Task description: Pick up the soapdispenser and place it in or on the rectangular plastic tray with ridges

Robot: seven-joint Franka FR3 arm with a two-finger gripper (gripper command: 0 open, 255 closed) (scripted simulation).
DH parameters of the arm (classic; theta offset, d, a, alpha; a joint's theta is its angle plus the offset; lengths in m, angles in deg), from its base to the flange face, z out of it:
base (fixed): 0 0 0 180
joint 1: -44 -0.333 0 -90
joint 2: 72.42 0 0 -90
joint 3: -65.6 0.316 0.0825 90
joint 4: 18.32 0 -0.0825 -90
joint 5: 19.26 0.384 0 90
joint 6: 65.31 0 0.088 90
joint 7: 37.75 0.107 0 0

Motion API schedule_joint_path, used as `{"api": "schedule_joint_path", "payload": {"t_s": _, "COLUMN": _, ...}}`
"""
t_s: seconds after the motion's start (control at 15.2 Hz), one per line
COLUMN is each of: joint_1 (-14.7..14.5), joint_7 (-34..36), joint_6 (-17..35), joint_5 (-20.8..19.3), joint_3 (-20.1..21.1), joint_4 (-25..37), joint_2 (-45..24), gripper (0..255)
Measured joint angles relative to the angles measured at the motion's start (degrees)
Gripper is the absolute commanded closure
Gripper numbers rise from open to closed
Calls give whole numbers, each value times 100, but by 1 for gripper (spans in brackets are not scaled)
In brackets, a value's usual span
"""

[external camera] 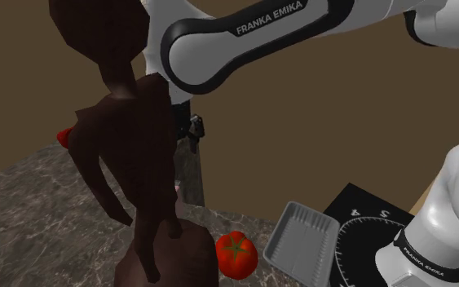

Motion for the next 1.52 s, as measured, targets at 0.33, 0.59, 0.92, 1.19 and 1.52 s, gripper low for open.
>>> {"api": "schedule_joint_path", "payload": {"t_s": 0.33, "joint_1": -421, "joint_7": 293, "joint_6": -216, "joint_5": -353, "joint_3": -4, "joint_4": 1179, "joint_2": -1026, "gripper": 0}}
{"api": "schedule_joint_path", "payload": {"t_s": 0.59, "joint_1": -476, "joint_7": 348, "joint_6": -1, "joint_5": -423, "joint_3": -27, "joint_4": 1126, "joint_2": -1198, "gripper": 0}}
{"api": "schedule_joint_path", "payload": {"t_s": 0.92, "joint_1": -497, "joint_7": 382, "joint_6": 204, "joint_5": -470, "joint_3": -50, "joint_4": 1013, "joint_2": -1298, "gripper": 0}}
{"api": "schedule_joint_path", "payload": {"t_s": 1.19, "joint_1": -500, "joint_7": 386, "joint_6": 218, "joint_5": -474, "joint_3": -51, "joint_4": 1006, "joint_2": -1304, "gripper": 0}}
{"api": "schedule_joint_path", "payload": {"t_s": 1.52, "joint_1": -501, "joint_7": 387, "joint_6": 218, "joint_5": -473, "joint_3": -48, "joint_4": 1011, "joint_2": -1300, "gripper": 255}}
